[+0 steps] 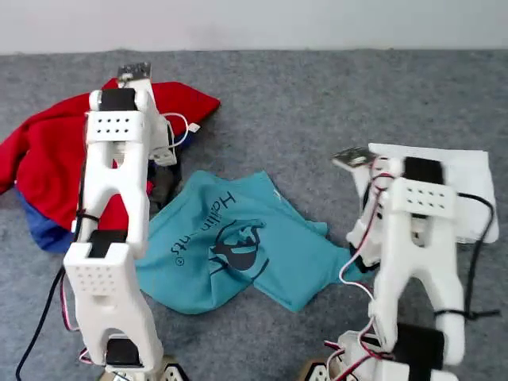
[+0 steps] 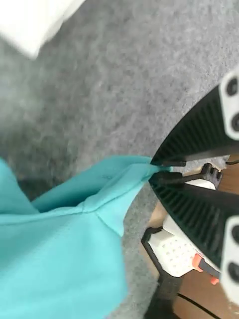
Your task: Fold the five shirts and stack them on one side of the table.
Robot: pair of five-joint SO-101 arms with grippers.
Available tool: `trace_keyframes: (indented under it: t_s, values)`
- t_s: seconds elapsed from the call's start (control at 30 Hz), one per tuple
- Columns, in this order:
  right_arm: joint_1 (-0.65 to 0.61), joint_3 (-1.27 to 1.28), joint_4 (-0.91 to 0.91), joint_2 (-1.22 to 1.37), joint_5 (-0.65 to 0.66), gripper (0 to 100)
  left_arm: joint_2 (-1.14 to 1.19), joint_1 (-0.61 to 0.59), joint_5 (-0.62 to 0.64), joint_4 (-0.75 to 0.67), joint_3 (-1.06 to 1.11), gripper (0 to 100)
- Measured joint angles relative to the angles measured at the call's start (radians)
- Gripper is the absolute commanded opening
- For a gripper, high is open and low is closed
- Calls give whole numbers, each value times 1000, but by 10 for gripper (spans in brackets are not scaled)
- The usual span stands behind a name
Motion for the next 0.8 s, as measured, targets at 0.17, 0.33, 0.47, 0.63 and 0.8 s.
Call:
trace_keyframes:
  t_s: [0.17,0.33,0.47,0.63,0.8]
  values:
    - [-15,3,0,-15,0,15,-69,115,34,-18,-60,159]
    - [-98,6,0,-15,0,15,-55,299,178,-184,-124,160]
    - [-115,6,0,-15,0,15,57,405,229,-313,-133,161]
    - [-110,6,0,-15,0,15,221,473,334,-348,-180,207]
    - [-110,41,-6,-15,0,15,394,479,431,-348,-344,207]
